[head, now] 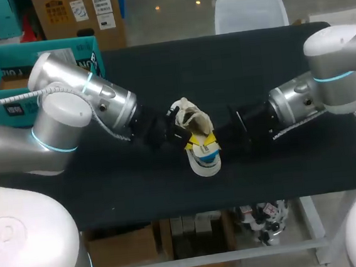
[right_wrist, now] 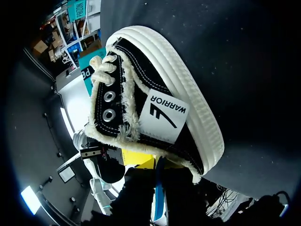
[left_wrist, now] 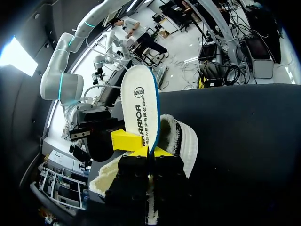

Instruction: Open the shoe tongue, take the insole out of the shoe, put the insole back into the shoe, and pack the shoe into the shoebox

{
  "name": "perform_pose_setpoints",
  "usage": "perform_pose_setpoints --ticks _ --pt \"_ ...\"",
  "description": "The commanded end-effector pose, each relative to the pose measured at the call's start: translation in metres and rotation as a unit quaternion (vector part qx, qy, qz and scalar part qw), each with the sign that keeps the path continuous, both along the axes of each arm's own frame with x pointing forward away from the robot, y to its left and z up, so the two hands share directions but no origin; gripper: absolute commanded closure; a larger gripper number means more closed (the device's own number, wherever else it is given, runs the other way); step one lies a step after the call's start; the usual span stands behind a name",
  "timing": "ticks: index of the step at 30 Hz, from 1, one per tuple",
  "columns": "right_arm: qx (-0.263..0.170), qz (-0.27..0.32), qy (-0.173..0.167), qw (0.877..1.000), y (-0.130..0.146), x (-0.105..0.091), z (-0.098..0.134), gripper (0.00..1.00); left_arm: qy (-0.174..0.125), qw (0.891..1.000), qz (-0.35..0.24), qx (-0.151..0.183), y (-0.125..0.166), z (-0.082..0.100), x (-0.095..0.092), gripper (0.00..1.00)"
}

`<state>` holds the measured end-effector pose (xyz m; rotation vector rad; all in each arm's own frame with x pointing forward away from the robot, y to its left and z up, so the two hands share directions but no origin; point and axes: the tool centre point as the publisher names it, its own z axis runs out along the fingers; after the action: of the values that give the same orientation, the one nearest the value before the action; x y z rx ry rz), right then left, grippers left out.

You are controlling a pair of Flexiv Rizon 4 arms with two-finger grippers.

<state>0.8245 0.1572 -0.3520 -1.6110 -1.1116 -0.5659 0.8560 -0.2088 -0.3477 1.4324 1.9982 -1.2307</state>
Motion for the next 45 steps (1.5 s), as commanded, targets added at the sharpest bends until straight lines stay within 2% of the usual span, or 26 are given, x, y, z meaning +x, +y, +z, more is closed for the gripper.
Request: perform_pose_setpoints --ticks 1,8,14,15,16,17,18,19,21,22,25,32,37,39,40,45 --pt "0.003 0.013 0.006 1.000 0.009 0.013 -0.007 1.00 0.003 1.000 0.000 0.001 -0.008 -0.003 0.007 1.00" --pt "-0.003 0.018 0.012 1.000 0.011 0.020 -0.012 1.00 0.008 1.000 0.007 0.005 -0.011 -0.006 0.012 1.00" --pt "0.000 0.007 0.006 1.000 0.008 0.013 -0.006 1.00 0.009 1.000 0.008 0.003 -0.009 -0.005 0.010 1.00" --pt "0.001 0.005 0.002 1.000 0.008 0.011 -0.004 0.96 0.010 1.000 0.008 0.002 -0.009 -0.005 0.010 1.00" --pt "0.001 0.002 -0.001 1.000 0.007 0.008 -0.002 0.75 0.010 1.000 0.009 0.001 -0.008 -0.005 0.009 1.00" --pt "0.001 0.000 -0.005 1.000 0.007 0.005 0.001 0.60 0.010 1.000 0.010 0.000 -0.008 -0.005 0.009 1.00" --pt "0.001 -0.003 -0.009 1.000 0.006 0.001 0.003 0.45 0.010 1.000 0.010 -0.001 -0.007 -0.005 0.008 1.00" --pt "0.002 -0.007 -0.014 1.000 0.005 -0.002 0.005 0.37 0.010 1.000 0.011 -0.001 -0.007 -0.005 0.008 1.00" --pt "0.004 -0.012 -0.020 1.000 0.002 -0.009 0.008 0.45 0.010 1.000 0.013 -0.003 -0.006 -0.004 0.007 1.00" --pt "0.005 -0.016 -0.021 1.000 0.001 -0.012 0.009 0.53 0.010 1.000 0.013 -0.003 -0.005 -0.004 0.007 1.00" --pt "0.009 -0.021 -0.025 0.999 -0.003 -0.018 0.009 0.62 0.011 1.000 0.015 -0.006 -0.003 -0.004 0.005 1.00" --pt "0.011 -0.024 -0.029 0.999 -0.005 -0.024 0.012 0.75 0.011 1.000 0.018 -0.009 -0.002 -0.002 0.004 1.00" --pt "0.013 -0.025 -0.027 0.999 -0.008 -0.021 0.010 0.71 0.011 1.000 0.020 -0.012 -0.001 -0.001 0.003 1.00" --pt "0.014 -0.024 -0.026 0.999 -0.008 -0.020 0.009 0.85 0.010 1.000 0.020 -0.012 -0.001 0.000 0.003 1.00" --pt "0.018 -0.024 -0.026 0.999 -0.008 -0.019 0.009 1.00 0.010 1.000 0.020 -0.013 -0.001 0.000 0.003 1.00" --pt "0.021 -0.018 -0.027 0.999 -0.005 -0.018 0.007 1.00 0.010 1.000 0.020 -0.013 0.001 0.004 -0.002 1.00"
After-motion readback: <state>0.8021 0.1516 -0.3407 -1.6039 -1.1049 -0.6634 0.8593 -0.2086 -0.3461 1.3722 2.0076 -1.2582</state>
